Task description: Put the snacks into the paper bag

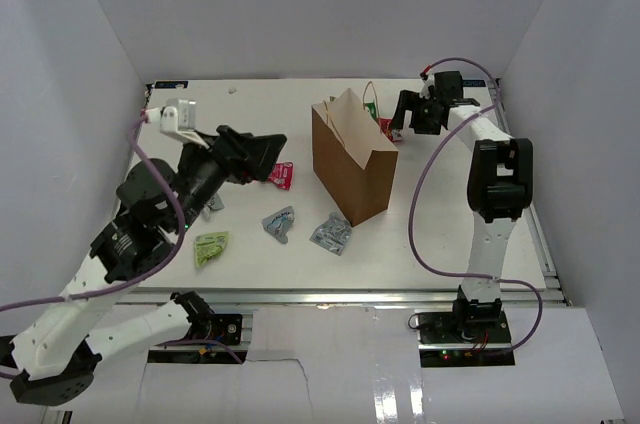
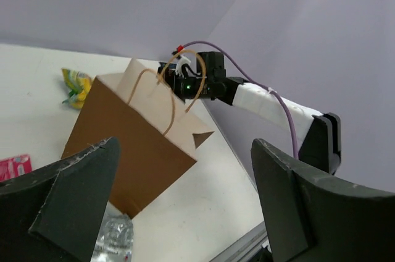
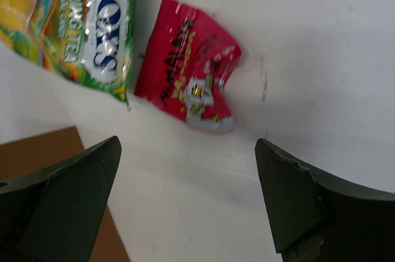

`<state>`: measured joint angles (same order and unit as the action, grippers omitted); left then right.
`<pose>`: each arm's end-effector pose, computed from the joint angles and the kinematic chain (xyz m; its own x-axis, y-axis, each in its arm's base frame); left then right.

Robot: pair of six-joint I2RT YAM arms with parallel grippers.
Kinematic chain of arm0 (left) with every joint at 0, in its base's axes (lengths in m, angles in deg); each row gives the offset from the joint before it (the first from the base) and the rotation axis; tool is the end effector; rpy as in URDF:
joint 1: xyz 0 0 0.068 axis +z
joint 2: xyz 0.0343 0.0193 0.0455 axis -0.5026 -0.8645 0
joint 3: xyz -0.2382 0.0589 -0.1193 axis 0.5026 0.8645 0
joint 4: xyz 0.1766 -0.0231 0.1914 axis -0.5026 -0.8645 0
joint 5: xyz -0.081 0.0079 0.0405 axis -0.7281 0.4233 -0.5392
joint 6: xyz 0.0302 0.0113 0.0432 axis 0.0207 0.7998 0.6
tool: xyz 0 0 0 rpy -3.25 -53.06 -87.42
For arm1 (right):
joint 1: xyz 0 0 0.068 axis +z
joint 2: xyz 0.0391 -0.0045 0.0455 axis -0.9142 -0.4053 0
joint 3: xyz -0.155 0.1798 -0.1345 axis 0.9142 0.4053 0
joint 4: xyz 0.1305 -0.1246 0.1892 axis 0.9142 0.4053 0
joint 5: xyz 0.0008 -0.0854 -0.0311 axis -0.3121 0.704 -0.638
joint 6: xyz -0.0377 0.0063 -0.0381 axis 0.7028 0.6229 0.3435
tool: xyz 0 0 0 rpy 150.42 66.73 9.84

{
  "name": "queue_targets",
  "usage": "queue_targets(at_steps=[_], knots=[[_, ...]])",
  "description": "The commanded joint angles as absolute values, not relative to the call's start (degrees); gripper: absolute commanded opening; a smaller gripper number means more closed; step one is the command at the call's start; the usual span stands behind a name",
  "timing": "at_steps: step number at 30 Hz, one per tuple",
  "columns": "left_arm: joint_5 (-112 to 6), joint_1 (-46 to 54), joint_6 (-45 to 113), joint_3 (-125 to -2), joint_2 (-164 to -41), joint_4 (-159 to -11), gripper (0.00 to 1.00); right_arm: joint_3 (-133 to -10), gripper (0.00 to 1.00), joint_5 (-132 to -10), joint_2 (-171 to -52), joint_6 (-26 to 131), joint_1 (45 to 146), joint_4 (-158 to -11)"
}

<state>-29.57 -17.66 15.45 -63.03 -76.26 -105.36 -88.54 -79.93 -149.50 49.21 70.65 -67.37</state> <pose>0.1142 -0.1124 0.4703 -0.2282 -0.4618 -0.8571 0.4946 0.7033 -0.5106 0.4694 0.0476 0.2157 -0.7298 0.1086 -0.6750 -0.1550 0.9353 0.3181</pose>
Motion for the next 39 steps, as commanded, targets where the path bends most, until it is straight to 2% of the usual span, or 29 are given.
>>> queue_targets(at_steps=[1,6,9,13,17,22,25,26,32,37,39], knots=[[-22.1,-17.6,8.2,-58.0,-72.5,-115.3,0.98,-98.2,0.94,-78.0,-154.6,47.7,71.5,-68.1],[-21.3,-17.6,2.7,-51.6,-68.8,-119.9,0.98,-103.5,0.92,-73.8,-160.8,47.4,72.9,-69.4],[-21.4,-17.6,1.4,-50.8,-68.6,-121.5,0.98,-105.5,0.87,-71.8,-163.1,47.0,73.7,-68.8],[-21.8,-17.6,1.3,-51.0,-69.5,-123.2,0.98,-101.8,0.83,-71.7,-163.0,46.4,74.9,-69.2],[-22.7,-17.6,1.1,-49.6,-69.3,-123.6,0.98,-99.2,0.74,-70.5,-162.8,45.4,75.1,-69.1],[-23.6,-17.6,0.8,-47.0,-68.7,-124.3,0.98,-97.9,0.6,-67.5,-162.2,46.1,75.1,-69.2],[-24.0,-17.6,-0.3,-45.0,-68.3,-124.5,0.98,-96.1,0.45,-66.6,-160.5,46.9,74.5,-69.9],[-24.6,-17.6,-1.0,-44.4,-68.3,-124.4,0.98,-94.3,0.35,-66.5,-159.1,47.3,74.1,-71.3],[-26.5,-17.6,-3.0,-40.3,-67.7,-124.2,0.98,-88.6,0.08,-66.7,-152.2,50.3,71.8,-74.4],[-28.9,-17.6,-3.1,-36.3,-67.3,-124.2,0.98,-81.8,0.08,-70.8,-142.6,56.8,68.8,-74.6],[-29.9,-17.6,-3.4,-33.2,-67.0,-124.3,0.98,-76.2,0.08,-77.4,-134.1,59.1,67.2,-76.2]])
